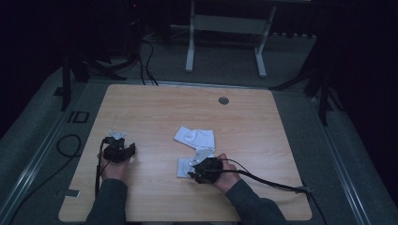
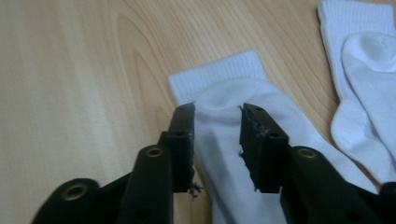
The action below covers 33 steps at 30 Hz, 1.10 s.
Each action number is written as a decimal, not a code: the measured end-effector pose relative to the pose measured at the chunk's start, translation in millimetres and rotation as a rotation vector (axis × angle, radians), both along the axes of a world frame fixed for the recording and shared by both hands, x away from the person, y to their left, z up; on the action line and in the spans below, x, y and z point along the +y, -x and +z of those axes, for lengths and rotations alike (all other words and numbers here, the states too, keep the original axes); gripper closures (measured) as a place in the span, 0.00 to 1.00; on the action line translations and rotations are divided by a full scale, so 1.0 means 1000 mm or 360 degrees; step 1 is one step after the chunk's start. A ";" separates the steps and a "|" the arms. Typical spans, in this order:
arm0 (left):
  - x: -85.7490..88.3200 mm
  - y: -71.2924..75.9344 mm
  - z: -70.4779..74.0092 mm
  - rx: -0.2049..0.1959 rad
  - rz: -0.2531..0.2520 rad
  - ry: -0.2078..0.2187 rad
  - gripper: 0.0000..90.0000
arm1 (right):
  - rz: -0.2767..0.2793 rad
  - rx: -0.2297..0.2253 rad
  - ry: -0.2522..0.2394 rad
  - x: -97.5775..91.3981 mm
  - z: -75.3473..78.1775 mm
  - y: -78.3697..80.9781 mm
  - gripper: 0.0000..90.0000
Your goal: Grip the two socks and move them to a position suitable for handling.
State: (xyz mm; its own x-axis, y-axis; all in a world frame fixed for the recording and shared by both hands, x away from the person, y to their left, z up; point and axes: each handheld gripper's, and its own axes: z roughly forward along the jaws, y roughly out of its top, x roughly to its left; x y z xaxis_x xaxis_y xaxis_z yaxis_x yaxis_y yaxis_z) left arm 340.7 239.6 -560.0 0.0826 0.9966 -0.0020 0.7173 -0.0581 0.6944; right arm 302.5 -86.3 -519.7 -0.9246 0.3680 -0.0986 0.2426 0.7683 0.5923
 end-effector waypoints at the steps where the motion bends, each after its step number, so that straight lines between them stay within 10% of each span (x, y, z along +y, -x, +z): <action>1: 0.000 0.000 0.000 0.0000 0.0000 0.0000 0.59 | 0.0014 0.0004 -0.0003 0.002 -0.001 0.000 0.70; 10: 0.000 0.000 0.000 0.0000 -0.0003 0.0001 0.59 | 0.0003 0.0091 0.0009 0.016 -0.021 -0.011 0.66; 16: 0.000 0.000 0.000 -0.0001 -0.0003 0.0000 0.59 | -0.0024 0.0153 -0.0022 0.014 -0.019 -0.018 0.89; 33: 0.000 0.000 0.000 -0.0001 -0.0005 0.0000 0.59 | -0.0080 0.0058 -0.0118 0.001 0.010 -0.014 0.97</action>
